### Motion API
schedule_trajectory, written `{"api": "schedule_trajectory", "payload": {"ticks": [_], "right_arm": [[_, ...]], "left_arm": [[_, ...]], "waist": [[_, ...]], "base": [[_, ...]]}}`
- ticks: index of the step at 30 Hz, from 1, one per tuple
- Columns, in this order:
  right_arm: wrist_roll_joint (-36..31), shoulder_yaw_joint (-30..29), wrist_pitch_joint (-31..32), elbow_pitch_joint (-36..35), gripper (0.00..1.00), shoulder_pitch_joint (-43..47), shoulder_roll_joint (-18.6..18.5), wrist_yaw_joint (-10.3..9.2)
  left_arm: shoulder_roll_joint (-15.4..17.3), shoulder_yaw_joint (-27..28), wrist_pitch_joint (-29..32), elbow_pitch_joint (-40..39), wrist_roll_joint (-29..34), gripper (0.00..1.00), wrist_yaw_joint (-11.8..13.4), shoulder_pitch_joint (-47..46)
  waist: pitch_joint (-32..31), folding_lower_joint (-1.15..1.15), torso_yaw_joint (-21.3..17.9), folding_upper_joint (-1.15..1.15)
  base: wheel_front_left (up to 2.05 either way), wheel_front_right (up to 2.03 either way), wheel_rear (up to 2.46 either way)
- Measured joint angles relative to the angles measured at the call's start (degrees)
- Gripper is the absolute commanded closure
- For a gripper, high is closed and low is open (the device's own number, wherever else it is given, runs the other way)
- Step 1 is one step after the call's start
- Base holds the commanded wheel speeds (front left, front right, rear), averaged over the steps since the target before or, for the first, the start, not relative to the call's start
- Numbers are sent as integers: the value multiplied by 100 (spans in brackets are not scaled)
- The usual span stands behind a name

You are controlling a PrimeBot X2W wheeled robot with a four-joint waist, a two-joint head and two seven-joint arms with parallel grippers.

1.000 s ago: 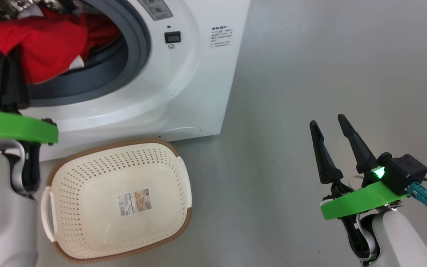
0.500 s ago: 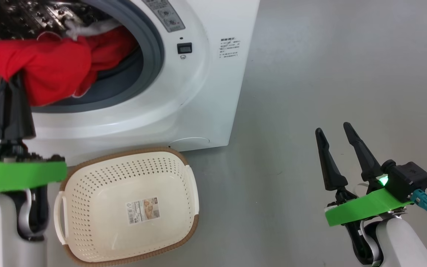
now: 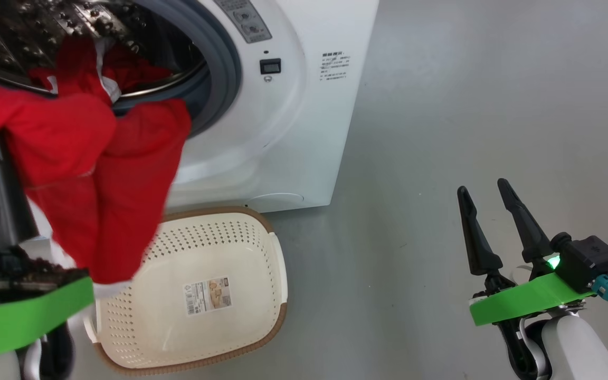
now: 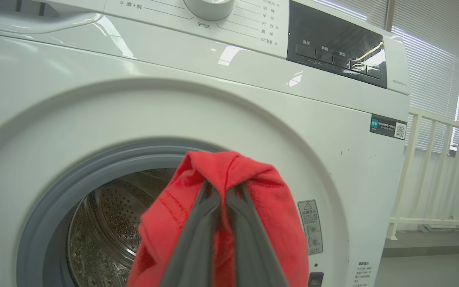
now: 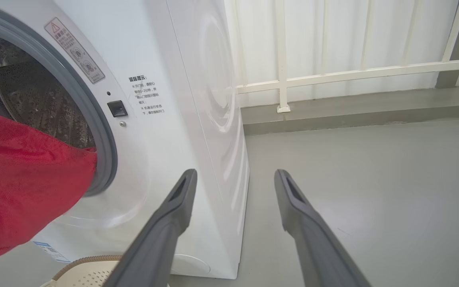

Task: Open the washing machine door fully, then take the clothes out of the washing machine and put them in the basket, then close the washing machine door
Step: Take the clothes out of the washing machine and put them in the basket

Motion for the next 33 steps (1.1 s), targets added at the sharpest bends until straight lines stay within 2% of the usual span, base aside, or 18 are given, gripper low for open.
{"api": "schedule_trajectory", "payload": {"ticks": [7, 18, 33], "right_arm": [[0, 4, 0, -18, 0, -4, -1, 0], [0, 31, 0, -81, 0, -55, 3, 0], [49, 137, 0, -209, 0, -455, 4, 0]], "left_arm": [[-56, -120, 0, 404, 0, 100, 0, 382], [-77, -382, 1, 1812, 75, 100, -1, 513], [63, -743, 2, 4065, 404, 100, -1, -380]], "waist": [[102, 0, 0, 0], [457, 0, -58, 0], [1188, 0, -236, 0]], "base": [[0, 0, 0], [0, 0, 0], [0, 0, 0]]}}
